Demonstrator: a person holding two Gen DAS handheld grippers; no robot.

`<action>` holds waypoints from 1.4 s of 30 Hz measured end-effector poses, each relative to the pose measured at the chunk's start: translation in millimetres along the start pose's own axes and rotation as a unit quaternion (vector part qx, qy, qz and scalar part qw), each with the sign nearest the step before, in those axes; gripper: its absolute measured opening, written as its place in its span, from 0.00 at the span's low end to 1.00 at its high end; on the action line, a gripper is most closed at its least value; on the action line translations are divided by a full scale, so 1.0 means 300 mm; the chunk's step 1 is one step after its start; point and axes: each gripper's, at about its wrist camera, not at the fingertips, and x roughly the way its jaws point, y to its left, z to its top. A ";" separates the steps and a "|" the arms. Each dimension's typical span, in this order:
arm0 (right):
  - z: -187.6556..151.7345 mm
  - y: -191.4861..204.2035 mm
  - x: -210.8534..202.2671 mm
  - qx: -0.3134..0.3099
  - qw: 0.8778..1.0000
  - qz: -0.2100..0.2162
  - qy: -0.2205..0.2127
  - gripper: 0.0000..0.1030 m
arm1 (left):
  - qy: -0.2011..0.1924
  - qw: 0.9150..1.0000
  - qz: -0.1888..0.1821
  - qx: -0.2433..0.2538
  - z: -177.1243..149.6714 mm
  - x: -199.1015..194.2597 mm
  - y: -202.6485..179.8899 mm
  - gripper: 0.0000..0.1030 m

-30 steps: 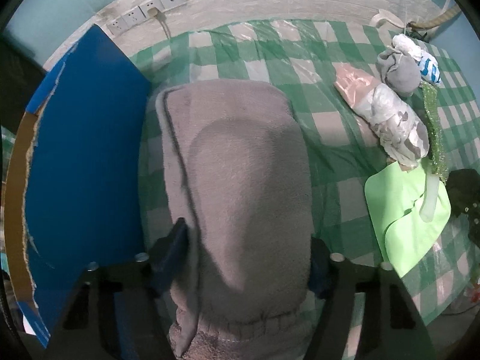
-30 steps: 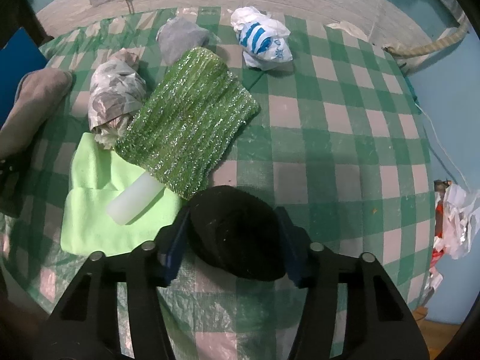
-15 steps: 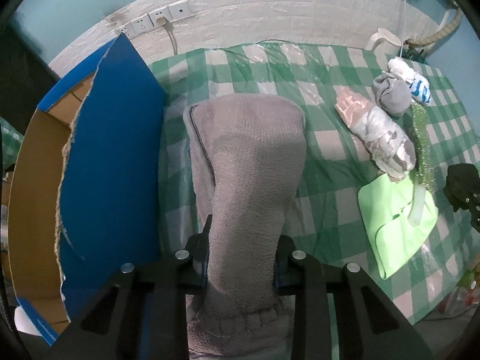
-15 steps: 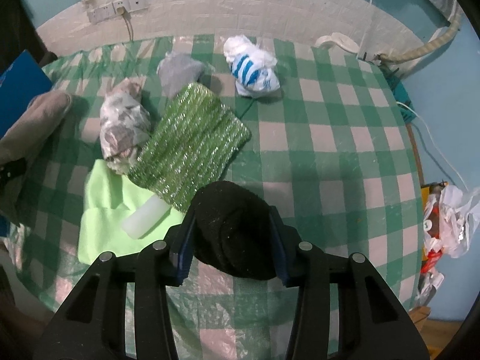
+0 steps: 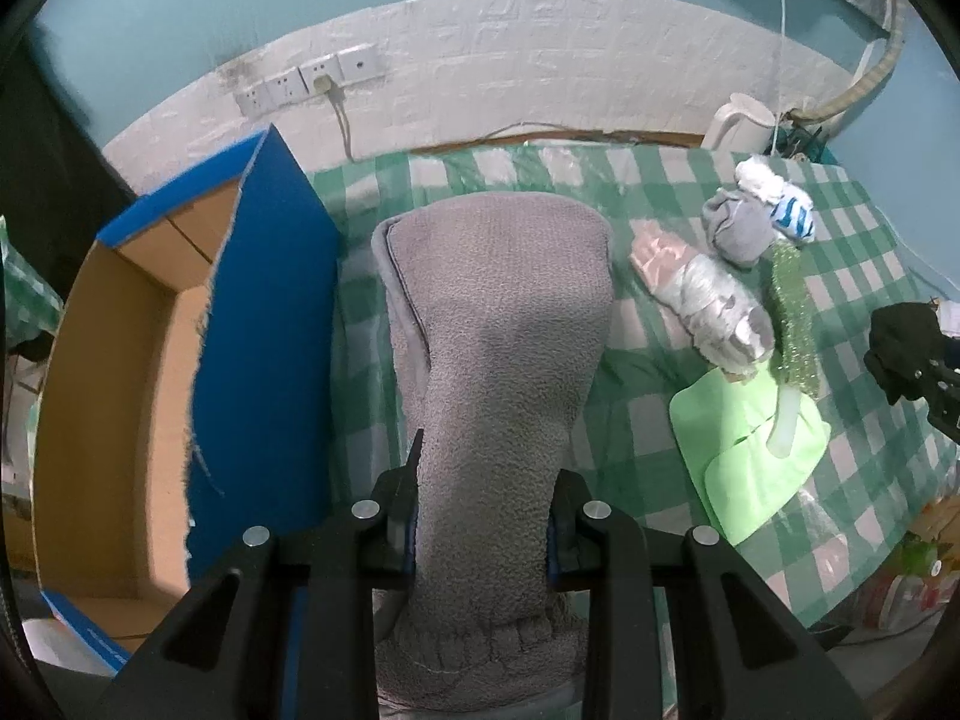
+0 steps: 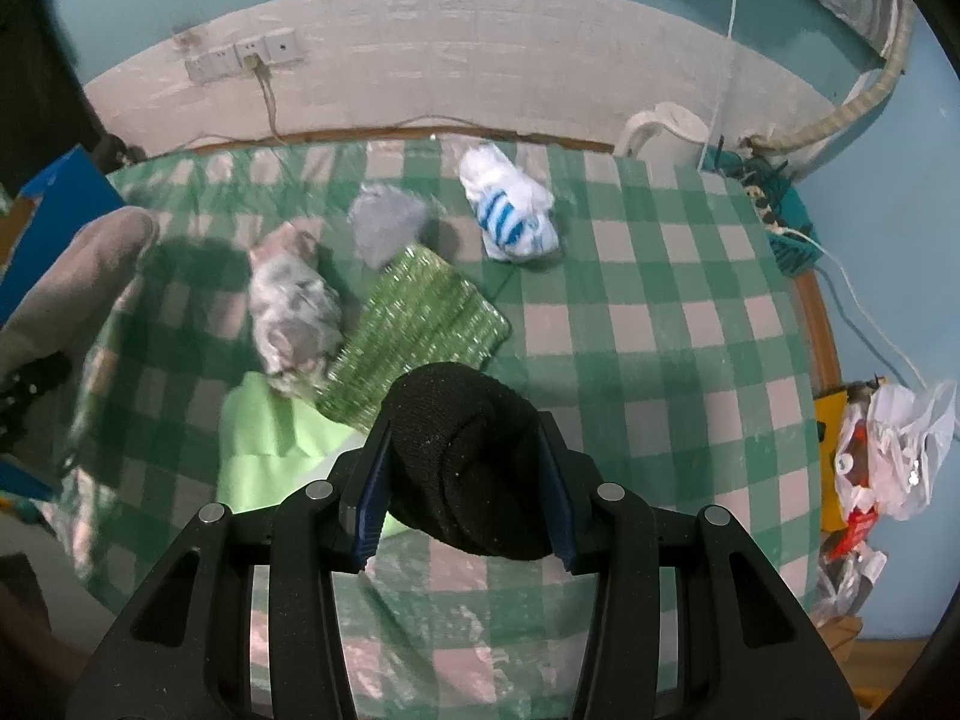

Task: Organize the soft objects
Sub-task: 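Lift the grey cloth and black sock and carry both toward the cardboard box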

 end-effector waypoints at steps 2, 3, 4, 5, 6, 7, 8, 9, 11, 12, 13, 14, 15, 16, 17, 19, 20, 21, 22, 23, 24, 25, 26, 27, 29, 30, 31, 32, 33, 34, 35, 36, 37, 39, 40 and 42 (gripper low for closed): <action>0.005 0.011 -0.017 -0.003 1.000 0.004 -0.004 0.42 | -0.010 1.000 0.004 0.006 0.000 -0.021 -0.003 0.28; 0.008 0.014 -0.023 -0.004 1.000 0.005 -0.005 0.42 | -0.015 1.000 0.006 0.009 -0.001 -0.032 -0.004 0.28; 0.010 0.020 -0.030 -0.006 1.000 0.006 -0.007 0.42 | -0.020 1.000 0.008 0.011 -0.001 -0.041 -0.004 0.28; 0.015 0.024 -0.036 -0.008 1.000 0.006 -0.009 0.42 | -0.025 1.000 0.008 0.014 0.000 -0.050 -0.002 0.28; 0.020 0.030 -0.044 -0.010 1.000 0.006 -0.012 0.42 | -0.028 0.999 0.008 0.015 0.000 -0.056 0.000 0.28; 0.023 0.034 -0.050 -0.012 1.000 0.005 -0.014 0.42 | -0.031 0.999 0.007 0.015 -0.001 -0.065 0.002 0.28; 0.027 0.040 -0.059 -0.013 1.000 0.006 -0.016 0.42 | -0.034 0.999 0.007 0.015 -0.002 -0.074 0.004 0.28; 0.031 0.043 -0.067 -0.015 1.000 0.008 -0.019 0.42 | -0.036 0.999 0.006 0.016 -0.002 -0.080 0.006 0.28; 0.037 0.054 -0.083 -0.017 1.000 0.010 -0.024 0.42 | -0.040 0.999 0.006 0.017 -0.003 -0.092 0.010 0.28; 0.040 0.059 -0.089 -0.018 0.999 0.012 -0.026 0.42 | -0.042 0.999 0.005 0.017 -0.005 -0.097 0.012 0.28; 0.042 0.066 -0.097 -0.019 0.999 0.014 -0.028 0.42 | -0.043 0.999 0.005 0.016 -0.005 -0.101 0.015 0.28; 0.045 0.073 -0.104 -0.020 0.999 0.015 -0.030 0.42 | -0.044 0.999 0.004 0.016 -0.005 -0.105 0.019 0.28; 0.049 0.081 -0.112 -0.023 0.999 0.017 -0.032 0.42 | -0.044 0.999 0.003 0.015 -0.006 -0.107 0.021 0.28; 0.050 0.085 -0.118 -0.025 0.999 0.018 -0.033 0.42 | -0.045 0.999 0.002 0.015 -0.007 -0.109 0.024 0.28; 0.055 0.094 -0.126 -0.027 0.999 0.020 -0.035 0.42 | -0.046 0.999 0.001 0.014 -0.008 -0.112 0.028 0.28; 0.060 0.110 -0.136 -0.031 0.999 0.023 -0.038 0.42 | -0.049 0.999 0.002 0.015 -0.012 -0.120 0.033 0.28; 0.065 0.121 -0.142 -0.034 0.998 0.024 -0.040 0.42 | -0.052 0.999 0.003 0.017 -0.014 -0.127 0.036 0.28; 0.068 0.129 -0.146 -0.037 0.998 0.025 -0.041 0.42 | -0.054 0.998 0.004 0.018 -0.015 -0.132 0.038 0.28; 0.071 0.136 -0.149 -0.039 0.998 0.025 -0.042 0.42 | -0.057 0.998 0.006 0.019 -0.017 -0.139 0.041 0.28; 0.075 0.149 -0.154 -0.043 0.998 0.026 -0.043 0.42 | -0.060 0.998 0.007 0.020 -0.018 -0.144 0.044 0.28; 0.077 0.155 -0.158 -0.044 0.998 0.027 -0.045 0.42 | -0.062 0.998 0.007 0.020 -0.020 -0.150 0.047 0.28; 0.082 0.165 -0.163 -0.047 0.997 0.028 -0.046 0.42 | -0.064 0.998 0.007 0.019 -0.021 -0.156 0.052 0.28; 0.084 0.172 -0.166 -0.049 0.997 0.029 -0.046 0.42 | -0.065 0.998 0.007 0.019 -0.021 -0.161 0.058 0.28; 0.089 0.183 -0.171 -0.051 0.997 0.031 -0.047 0.42 | -0.065 0.998 0.006 0.017 -0.021 -0.166 0.065 0.28; 0.100 0.204 -0.184 -0.056 0.997 0.035 -0.050 0.42 | -0.068 0.998 0.004 0.013 -0.024 -0.177 0.082 0.28; 0.104 0.215 -0.190 -0.058 0.996 0.037 -0.052 0.42 | -0.070 0.997 0.005 0.012 -0.025 -0.184 0.090 0.28; 0.110 0.226 -0.195 -0.060 0.996 0.038 -0.054 0.42 | -0.073 0.997 0.005 0.012 -0.028 -0.192 0.097 0.28; 0.118 0.242 -0.204 -0.063 0.996 0.042 -0.056 0.42 | -0.079 0.997 0.007 0.012 -0.032 -0.203 0.106 0.28; 0.122 0.254 -0.210 -0.064 0.995 0.045 -0.058 0.42 | -0.083 0.996 0.009 0.012 -0.034 -0.212 0.114 0.28; 0.128 0.266 -0.215 -0.067 0.995 0.047 -0.060 0.42 | -0.087 0.996 0.011 0.012 -0.037 -0.221 0.122 0.28; 0.134 0.286 -0.225 -0.071 0.994 0.051 -0.062 0.42 | -0.092 0.996 0.013 0.012 -0.040 -0.232 0.132 0.28; 0.138 0.300 -0.231 -0.073 0.994 0.055 -0.065 0.42 | -0.095 0.995 0.015 0.012 -0.044 -0.239 0.142 0.28; 0.141 0.314 -0.237 -0.076 0.993 0.058 -0.067 0.42 | -0.098 0.995 0.019 0.012 -0.047 -0.245 0.151 0.28; 0.150 0.350 -0.247 -0.085 0.992 0.066 -0.069 0.42 | -0.102 0.994 0.025 0.010 -0.053 -0.255 0.176 0.28; 0.152 0.366 -0.251 -0.089 0.991 0.069 -0.069 0.42 | -0.103 0.994 0.025 0.007 -0.054 -0.259 0.190 0.28; 0.157 0.407 -0.260 -0.100 0.990 0.077 -0.070 0.42 | -0.103 0.994 0.024 -0.002 -0.056 -0.267 0.222 0.28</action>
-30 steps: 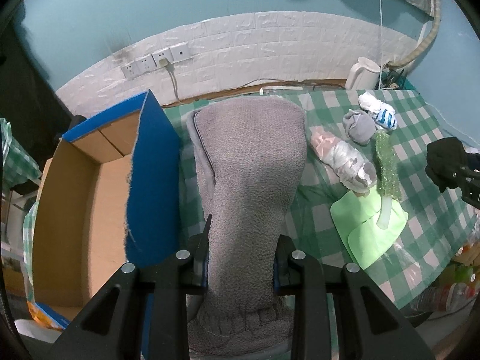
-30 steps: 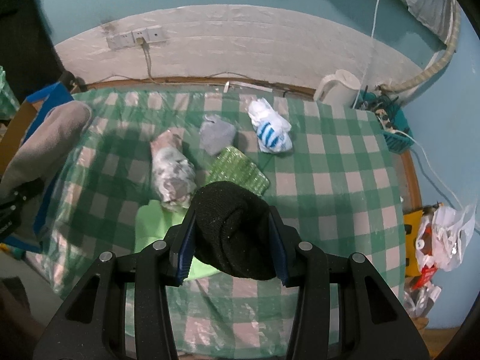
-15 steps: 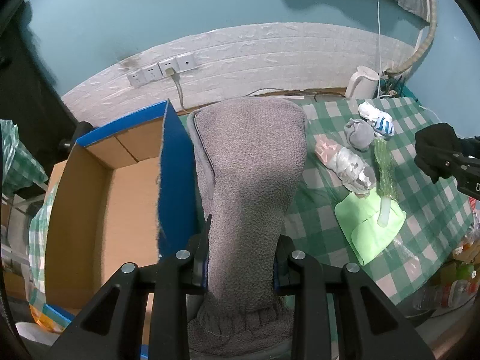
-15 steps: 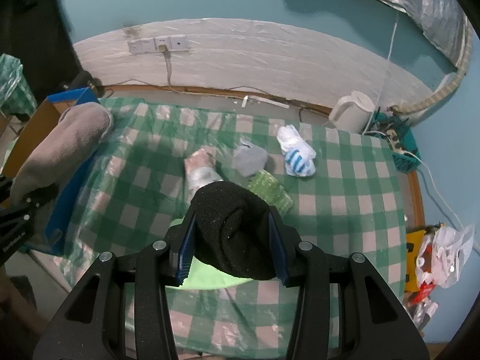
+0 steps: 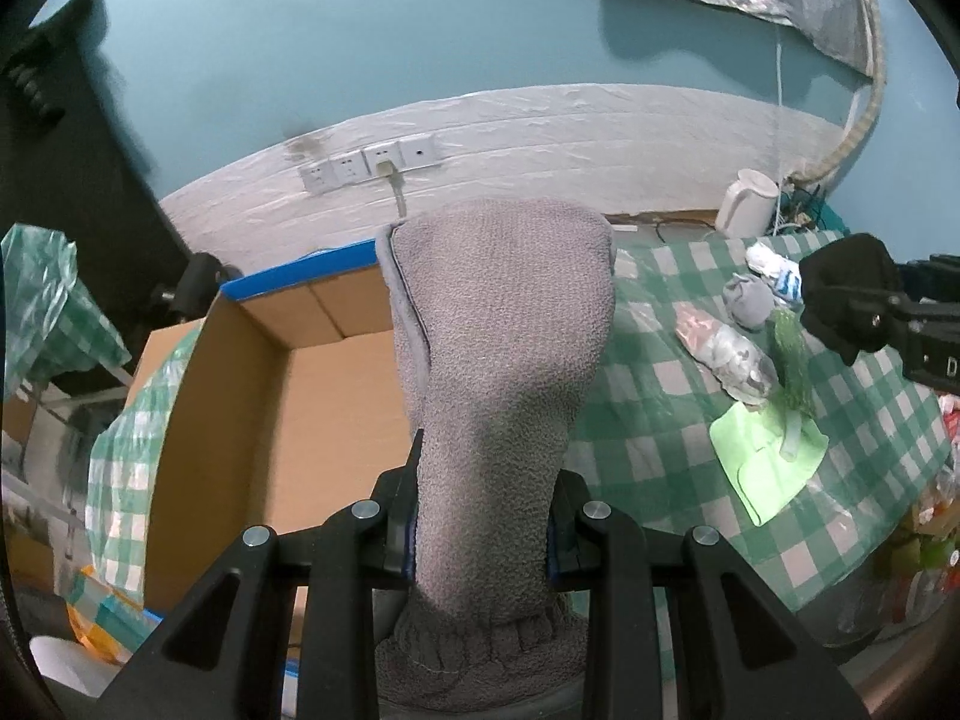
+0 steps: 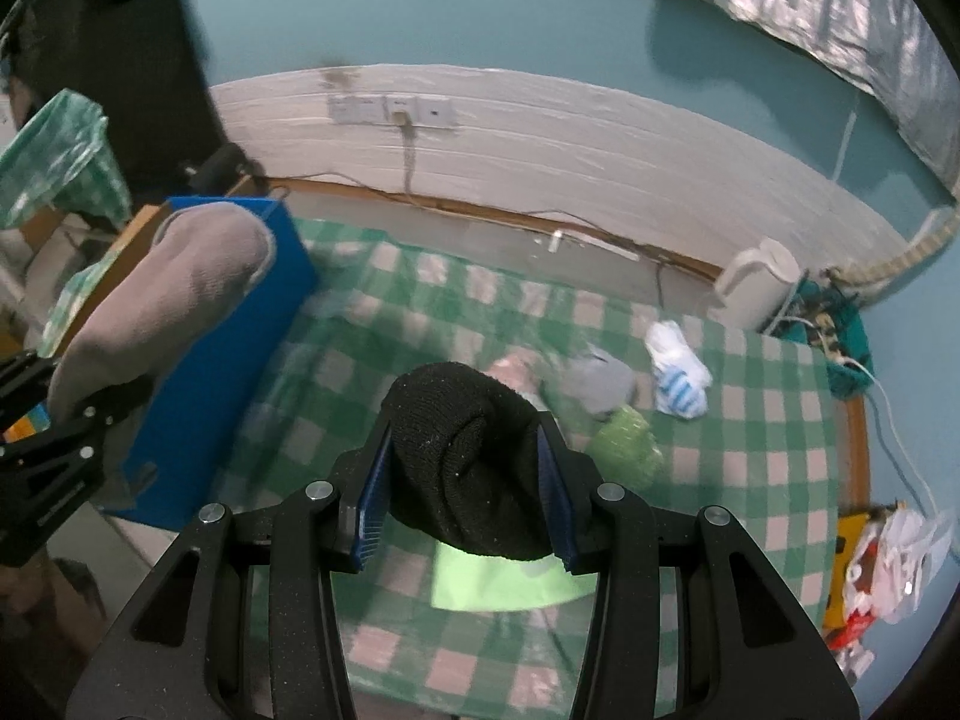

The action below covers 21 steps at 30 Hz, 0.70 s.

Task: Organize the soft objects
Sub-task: 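Lift the grey cloth and black sock and carry both toward the cardboard box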

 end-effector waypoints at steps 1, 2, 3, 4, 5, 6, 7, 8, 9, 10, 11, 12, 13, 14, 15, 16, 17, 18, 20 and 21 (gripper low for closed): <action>0.007 0.016 0.000 -0.004 1.000 0.003 0.000 0.42 | -0.001 1.000 0.000 -0.005 0.000 -0.004 0.019 0.28; 0.016 0.038 -0.001 -0.009 1.000 0.007 -0.001 0.42 | -0.002 1.000 0.001 -0.008 -0.002 -0.008 0.033 0.28; 0.023 0.051 -0.001 -0.013 1.000 0.011 -0.001 0.42 | -0.004 1.000 0.002 -0.011 -0.002 -0.011 0.045 0.28; 0.030 0.066 -0.002 -0.016 1.000 0.014 -0.002 0.42 | -0.005 1.000 0.003 -0.014 -0.003 -0.015 0.058 0.28; 0.040 0.086 -0.003 -0.020 1.000 0.018 -0.004 0.42 | -0.006 1.000 0.004 -0.019 -0.005 -0.019 0.074 0.28; 0.048 0.100 -0.003 -0.024 1.000 0.020 -0.005 0.42 | -0.007 1.000 0.004 -0.023 -0.007 -0.021 0.088 0.28; 0.056 0.113 -0.002 -0.027 0.999 0.023 -0.006 0.42 | -0.007 1.000 0.005 -0.029 -0.008 -0.022 0.107 0.28; 0.067 0.134 -0.001 -0.031 0.999 0.027 -0.007 0.42 | -0.007 0.999 0.007 -0.031 -0.009 -0.023 0.120 0.28; 0.074 0.150 0.001 -0.034 0.999 0.029 -0.008 0.42 | -0.008 0.999 0.010 -0.033 -0.011 -0.024 0.134 0.28; 0.082 0.166 0.004 -0.037 0.999 0.032 -0.008 0.42 | -0.009 0.999 0.013 -0.037 -0.014 -0.024 0.148 0.28; 0.092 0.188 0.009 -0.042 0.998 0.036 -0.008 0.42 | -0.008 0.999 0.016 -0.042 -0.016 -0.021 0.166 0.28; 0.099 0.206 0.013 -0.045 0.998 0.038 -0.007 0.42 | -0.007 0.999 0.018 -0.045 -0.020 -0.018 0.179 0.28; 0.108 0.230 0.019 -0.050 0.998 0.042 -0.006 0.42 | -0.005 0.999 0.020 -0.049 -0.023 -0.014 0.193 0.28; 0.115 0.250 0.024 -0.054 0.998 0.044 -0.006 0.42 | -0.003 0.998 0.022 -0.054 -0.027 -0.009 0.212 0.28; 0.121 0.267 0.027 -0.058 0.997 0.047 -0.005 0.42 | -0.001 0.998 0.025 -0.058 -0.031 -0.004 0.230 0.28; 0.128 0.286 0.032 -0.062 0.997 0.049 -0.004 0.42 | 0.002 0.998 0.029 -0.062 -0.037 0.004 0.250 0.28; 0.137 0.313 0.042 -0.067 0.996 0.053 -0.003 0.42 | 0.002 0.997 0.032 -0.065 -0.040 0.007 0.262 0.28; 0.142 0.330 0.048 -0.071 0.996 0.055 -0.003 0.42 | 0.003 0.997 0.037 -0.068 -0.047 0.012 0.279 0.28; 0.156 0.373 0.066 -0.080 0.995 0.059 0.000 0.42 | 0.007 0.996 0.046 -0.074 -0.058 0.027 0.311 0.28; 0.162 0.391 0.075 -0.084 0.995 0.061 0.002 0.42 | 0.009 0.996 0.048 -0.078 -0.063 0.033 0.327 0.28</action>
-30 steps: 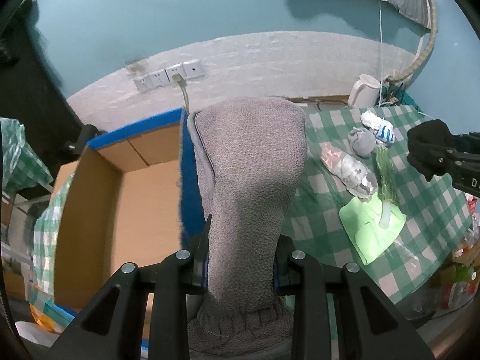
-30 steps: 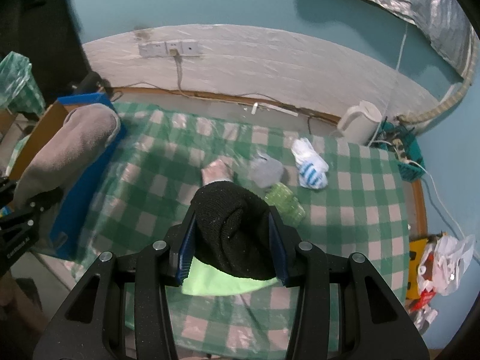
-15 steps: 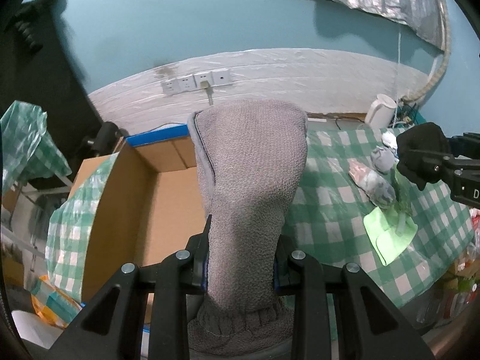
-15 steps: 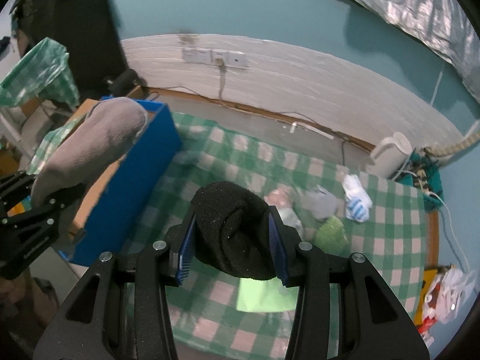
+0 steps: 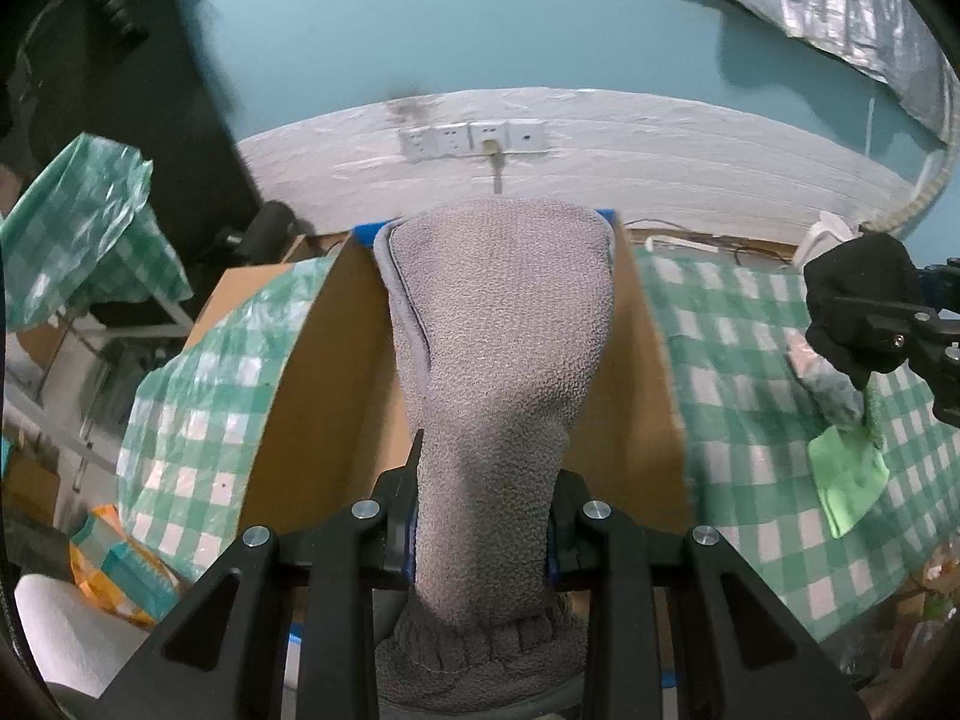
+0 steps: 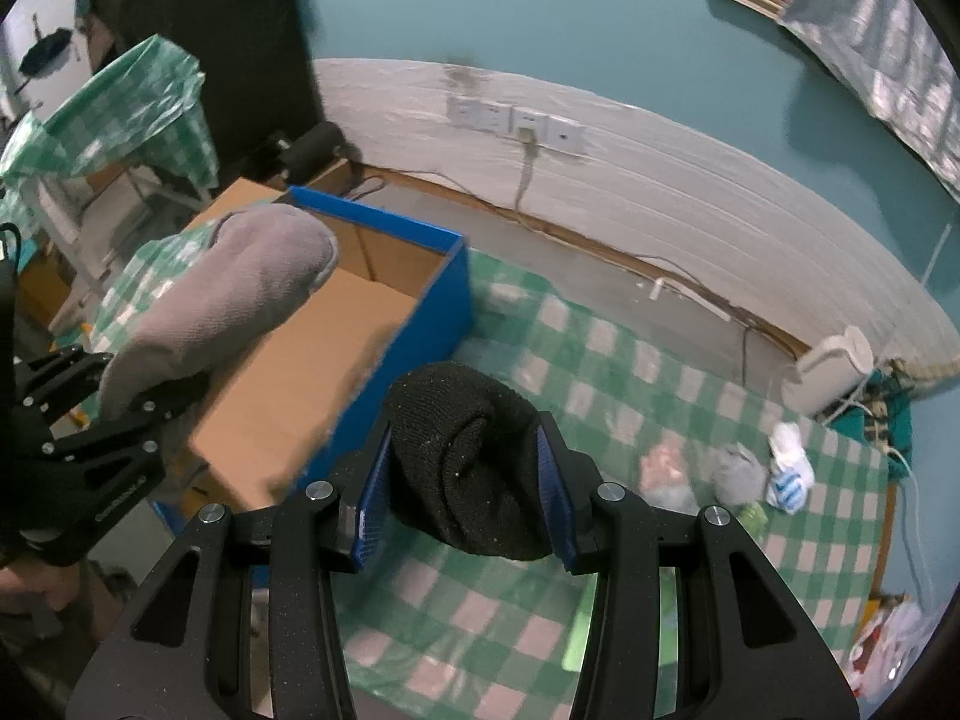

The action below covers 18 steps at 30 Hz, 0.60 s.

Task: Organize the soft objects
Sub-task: 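Lift the grey cloth and black sock and carry both toward the cardboard box, then lower the grey cloth and black sock into the box and open both tools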

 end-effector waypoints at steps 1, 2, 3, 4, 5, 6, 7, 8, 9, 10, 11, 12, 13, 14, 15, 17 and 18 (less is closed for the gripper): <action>0.009 0.014 0.010 -0.003 1.000 0.003 0.002 0.42 | 0.002 1.000 0.002 -0.003 -0.002 0.007 0.014 0.28; 0.020 0.031 0.021 -0.006 1.000 0.006 0.004 0.42 | 0.005 1.000 0.005 -0.006 -0.005 0.015 0.029 0.28; 0.031 0.050 0.032 -0.010 1.000 0.009 0.006 0.42 | 0.007 1.000 0.006 -0.009 -0.007 0.021 0.042 0.28; 0.041 0.065 0.041 -0.013 1.000 0.012 0.007 0.42 | 0.008 1.000 0.007 -0.011 -0.009 0.025 0.052 0.28; 0.052 0.087 0.054 -0.018 1.000 0.014 0.009 0.42 | 0.009 1.000 0.008 -0.013 -0.012 0.030 0.063 0.28; 0.059 0.100 0.062 -0.022 1.000 0.015 0.010 0.42 | 0.010 1.000 0.009 -0.014 -0.016 0.035 0.075 0.28; 0.067 0.116 0.072 -0.026 0.999 0.016 0.010 0.42 | 0.013 1.000 0.011 -0.016 -0.021 0.043 0.088 0.28; 0.075 0.139 0.086 -0.031 0.999 0.017 0.012 0.42 | 0.015 1.000 0.012 -0.017 -0.020 0.048 0.095 0.28; 0.080 0.155 0.096 -0.035 0.999 0.020 0.014 0.42 | 0.018 1.000 0.014 -0.019 -0.023 0.054 0.106 0.28; 0.084 0.171 0.106 -0.038 0.999 0.022 0.015 0.42 | 0.021 0.999 0.015 -0.021 -0.027 0.063 0.117 0.28; 0.089 0.192 0.122 -0.044 0.999 0.024 0.019 0.42 | 0.023 0.999 0.016 -0.022 -0.028 0.068 0.125 0.28; 0.092 0.206 0.134 -0.049 0.998 0.025 0.021 0.42 | 0.027 0.999 0.016 -0.023 -0.030 0.075 0.133 0.28; 0.096 0.219 0.147 -0.053 0.998 0.027 0.023 0.42 | 0.030 0.999 0.017 -0.024 -0.032 0.083 0.140 0.28; 0.098 0.237 0.164 -0.059 0.998 0.029 0.026 0.42 | 0.032 0.999 0.017 -0.025 -0.033 0.088 0.146 0.28; 0.100 0.246 0.176 -0.062 0.997 0.029 0.028 0.42 | 0.035 0.999 0.016 -0.027 -0.035 0.095 0.152 0.29; 0.102 0.265 0.203 -0.066 0.997 0.035 0.036 0.42 | 0.044 0.998 0.014 -0.034 -0.038 0.112 0.166 0.30; 0.103 0.273 0.213 -0.067 0.996 0.038 0.039 0.42 | 0.047 0.998 0.014 -0.037 -0.037 0.118 0.172 0.32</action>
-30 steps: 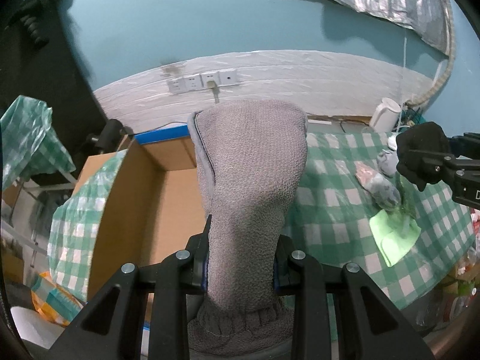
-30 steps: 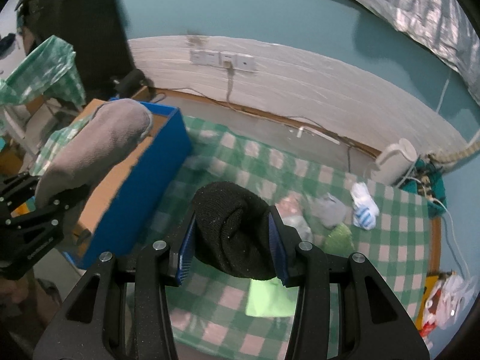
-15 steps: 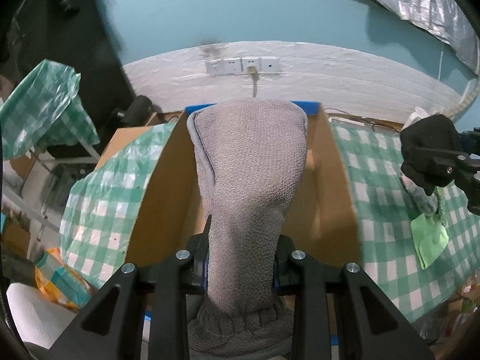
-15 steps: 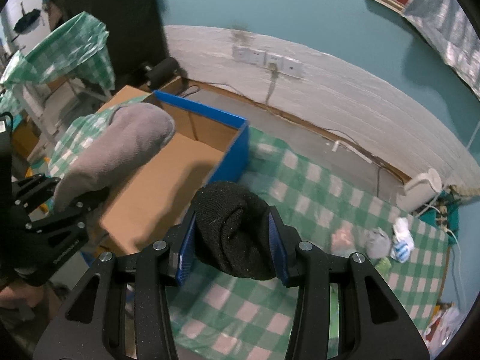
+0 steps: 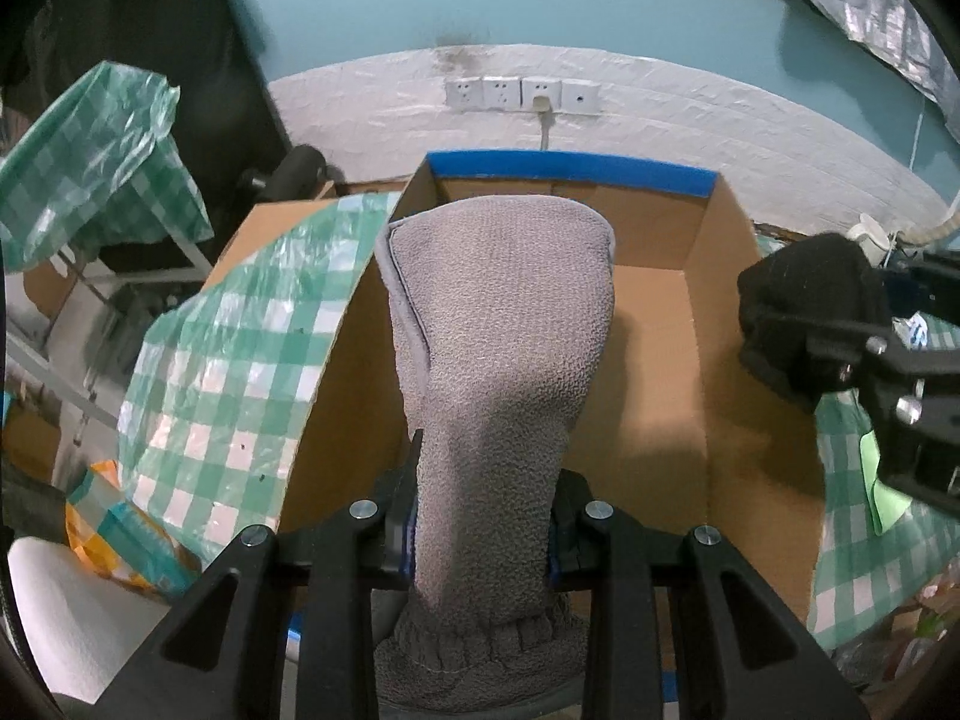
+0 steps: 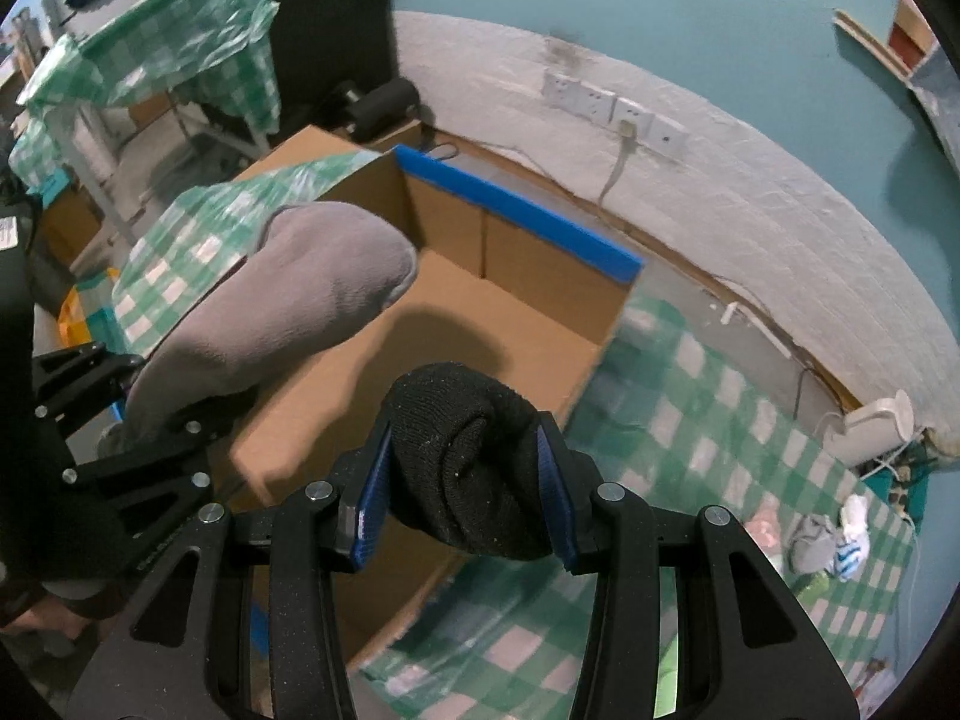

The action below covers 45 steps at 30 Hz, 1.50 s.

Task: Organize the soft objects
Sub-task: 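Lower the grey cloth and black sock into the box and open both tools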

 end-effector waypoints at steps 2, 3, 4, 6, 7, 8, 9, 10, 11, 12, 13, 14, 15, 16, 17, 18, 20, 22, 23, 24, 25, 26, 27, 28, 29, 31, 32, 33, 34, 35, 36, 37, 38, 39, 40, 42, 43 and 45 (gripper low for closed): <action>0.005 0.011 0.017 -0.001 1.000 0.004 0.005 0.44 | 0.005 1.000 0.003 -0.004 0.002 0.015 0.010 0.41; 0.009 0.018 0.025 -0.003 1.000 0.007 0.007 0.45 | 0.006 1.000 0.007 -0.005 0.002 0.020 0.014 0.43; 0.011 0.022 0.030 -0.005 1.000 0.008 0.009 0.45 | 0.006 1.000 0.010 -0.004 0.000 0.023 0.016 0.46; 0.012 0.028 0.032 -0.005 1.000 0.009 0.007 0.50 | 0.007 1.000 0.013 0.000 0.000 0.024 0.015 0.59; 0.012 0.029 0.031 -0.005 1.000 0.007 0.005 0.53 | 0.006 1.000 0.020 0.002 0.000 0.021 0.012 0.65; 0.011 0.031 0.029 -0.006 1.000 0.004 0.003 0.57 | 0.002 1.000 0.025 0.005 0.001 0.017 0.012 0.66; 0.011 0.033 0.024 -0.007 1.000 0.000 -0.001 0.58 | -0.004 1.000 0.030 0.008 0.002 0.009 0.009 0.66; 0.011 0.032 0.018 -0.007 1.000 -0.003 -0.005 0.61 | -0.009 0.999 0.031 0.010 0.002 0.002 0.008 0.66; 0.013 0.033 0.020 -0.007 1.000 -0.004 -0.007 0.63 | -0.012 0.999 0.031 0.011 0.004 -0.005 0.007 0.66; 0.013 0.031 0.016 -0.007 1.000 -0.004 -0.009 0.63 | -0.013 0.999 0.029 0.011 0.005 -0.010 0.010 0.66; 0.013 0.029 0.013 -0.007 1.000 -0.005 -0.010 0.64 | -0.015 0.999 0.027 0.010 0.006 -0.015 0.011 0.66; 0.013 0.027 0.010 -0.007 1.000 -0.007 -0.013 0.64 | -0.016 1.000 0.025 0.009 0.006 -0.020 0.013 0.66; 0.013 0.023 0.007 -0.005 1.000 -0.008 -0.014 0.65 | -0.018 1.000 0.024 0.008 0.007 -0.022 0.015 0.66; 0.012 0.020 0.005 -0.004 1.000 -0.009 -0.015 0.65 | -0.019 1.000 0.022 0.008 0.007 -0.025 0.014 0.66; 0.012 0.015 0.002 -0.002 1.000 -0.008 -0.015 0.65 | -0.020 1.000 0.021 0.008 0.007 -0.026 0.016 0.66; 0.011 0.009 -0.003 0.001 1.000 -0.009 -0.016 0.65 | -0.021 1.000 0.020 0.007 0.007 -0.028 0.016 0.66; 0.009 -0.001 -0.010 0.005 1.000 -0.010 -0.018 0.65 | -0.023 1.000 0.017 0.007 0.008 -0.032 0.012 0.66; 0.005 -0.011 -0.018 0.009 1.000 -0.012 -0.021 0.66 | -0.025 1.000 0.017 0.008 0.008 -0.037 0.004 0.66; 0.002 -0.019 -0.022 0.010 1.000 -0.013 -0.021 0.66 | -0.025 1.000 0.016 0.009 0.009 -0.038 0.002 0.66; -0.002 -0.026 -0.025 0.012 1.000 -0.014 -0.021 0.66 | -0.025 1.000 0.014 0.009 0.010 -0.040 -0.002 0.66; -0.006 -0.032 -0.027 0.014 1.000 -0.015 -0.021 0.67 | -0.025 1.000 0.013 0.010 0.010 -0.041 -0.005 0.66; -0.011 -0.040 -0.030 0.017 1.000 -0.016 -0.021 0.67 | -0.026 1.000 0.013 0.011 0.011 -0.043 -0.010 0.66; -0.016 -0.045 -0.032 0.018 0.999 -0.017 -0.021 0.67 | -0.026 1.000 0.012 0.012 0.011 -0.044 -0.014 0.66; -0.022 -0.054 -0.035 0.021 0.999 -0.019 -0.020 0.67 | -0.027 0.999 0.012 0.013 0.010 -0.047 -0.020 0.66; -0.026 -0.064 -0.039 0.023 0.999 -0.021 -0.020 0.67 | -0.028 0.999 0.011 0.014 0.011 -0.049 -0.026 0.66; -0.036 -0.079 -0.046 0.027 0.999 -0.023 -0.020 0.67 | -0.029 0.999 0.009 0.016 0.012 -0.052 -0.037 0.66; -0.043 -0.088 -0.049 0.029 0.999 -0.024 -0.020 0.67 | -0.029 0.999 0.008 0.018 0.013 -0.053 -0.045 0.66; -0.051 -0.099 -0.053 0.031 0.999 -0.026 -0.020 0.67 | -0.030 0.999 0.007 0.020 0.014 -0.055 -0.051 0.66; -0.057 -0.109 -0.057 0.034 0.999 -0.028 -0.020 0.67 | -0.030 0.999 0.007 0.021 0.015 -0.056 -0.058 0.66; -0.066 -0.121 -0.061 0.038 0.999 -0.029 -0.019 0.68 | -0.030 0.999 0.006 0.023 0.018 -0.059 -0.067 0.66; -0.072 -0.131 -0.064 0.041 0.999 -0.030 -0.019 0.68 | -0.032 0.999 0.004 0.025 0.021 -0.063 -0.076 0.66; -0.078 -0.139 -0.068 0.043 0.998 -0.032 -0.019 0.68 | -0.034 0.999 0.002 0.026 0.023 -0.067 -0.083 0.66; -0.085 -0.152 -0.074 0.047 0.998 -0.034 -0.020 0.68 | -0.036 0.999 0.002 0.027 0.025 -0.070 -0.090 0.66; -0.090 -0.162 -0.079 0.050 0.998 -0.035 -0.021 0.68 | -0.037 0.999 0.000 0.028 0.027 -0.074 -0.097 0.66; -0.097 -0.175 -0.085 0.054 0.998 -0.037 -0.021 0.68 | -0.038 0.999 -0.003 0.031 0.029 -0.078 -0.107 0.66; -0.110 -0.197 -0.097 0.060 0.997 -0.040 -0.024 0.68 | -0.040 0.999 -0.002 0.035 0.027 -0.082 -0.126 0.66; -0.116 -0.206 -0.104 0.063 0.997 -0.041 -0.025 0.68 | -0.040 0.998 -0.004 0.038 0.029 -0.083 -0.136 0.66; -0.132 -0.234 -0.118 0.071 0.996 -0.044 -0.027 0.68 | -0.040 0.998 -0.006 0.041 0.030 -0.084 -0.149 0.66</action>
